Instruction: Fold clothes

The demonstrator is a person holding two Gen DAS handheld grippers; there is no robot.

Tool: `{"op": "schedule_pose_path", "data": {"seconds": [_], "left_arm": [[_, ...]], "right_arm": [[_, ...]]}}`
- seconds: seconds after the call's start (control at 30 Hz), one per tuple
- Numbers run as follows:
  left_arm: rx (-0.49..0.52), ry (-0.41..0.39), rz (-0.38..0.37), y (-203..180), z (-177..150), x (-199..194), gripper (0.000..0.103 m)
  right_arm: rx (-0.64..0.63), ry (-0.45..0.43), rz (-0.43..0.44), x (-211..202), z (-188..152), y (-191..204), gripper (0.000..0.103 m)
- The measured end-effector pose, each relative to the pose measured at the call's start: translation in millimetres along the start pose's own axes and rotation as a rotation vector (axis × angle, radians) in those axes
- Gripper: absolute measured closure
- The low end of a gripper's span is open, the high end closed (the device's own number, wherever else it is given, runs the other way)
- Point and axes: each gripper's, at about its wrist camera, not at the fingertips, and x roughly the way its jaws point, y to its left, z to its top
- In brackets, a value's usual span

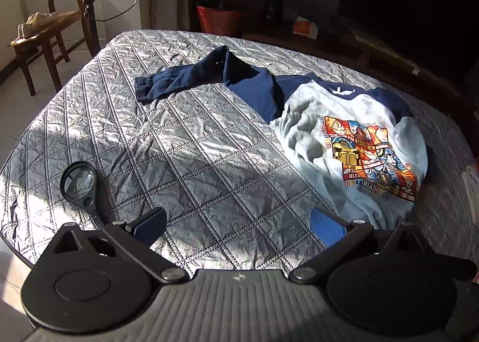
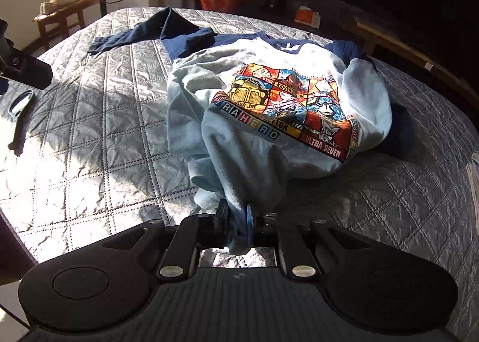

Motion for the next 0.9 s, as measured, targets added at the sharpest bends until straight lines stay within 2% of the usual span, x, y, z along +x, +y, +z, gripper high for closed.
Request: {"op": "schedule_pose_path", "data": {"seconds": [0.03,0.07,0.1,0.2,0.3,0.4,0.5,0.57,0.63,0.67,0.77,0.9], "left_arm": [[0.023,0.0,-0.023,-5,-3,-2,0.001],[0.034,0.0,-0.04,-8,-4,-5,0.001],[0.045,-0.001,-0.057,-11,-6,-7,0.001],[0.058,0.03,-0.11,-23,-13,-13,0.001],[0.101,0.066,-0.098,-37,-25,-18,0.001],[0.151,0.055,-0.093,-49,-34,-27,0.001],[0.187,0.032,-0.104,-59,-39,-40,0.001],[0.209,0.015,-0.097,-64,-42,-46,0.001],[0.236,-0.002,-0.083,-68,-45,-50,0.001],[0.249,-0.01,-0.076,-70,-47,-51,0.001],[0.266,-0.028,-0.05,-72,-57,-51,0.001],[0.248,-0.042,-0.058,-72,-66,-48,0.001]], "right_arm": [[0.073,0.019,0.023,-6,1,-12,0.062],[0.146,0.039,0.045,-12,2,-23,0.032],[0.204,0.039,0.048,-21,0,-32,0.016],[0.293,0.004,-0.007,-54,-8,-46,0.015],[0.348,-0.009,-0.06,-79,-19,-58,0.01],[0.331,-0.02,-0.126,-93,-32,-61,0.003],[0.318,-0.096,-0.187,-104,-50,-58,0.002],[0.361,-0.13,-0.177,-106,-59,-62,0.003],[0.368,-0.143,-0.15,-105,-59,-65,0.02],[0.364,-0.132,-0.145,-103,-59,-66,0.034],[0.362,-0.086,-0.121,-93,-57,-68,0.042],[0.367,-0.106,-0.109,-96,-61,-70,0.043]]}}
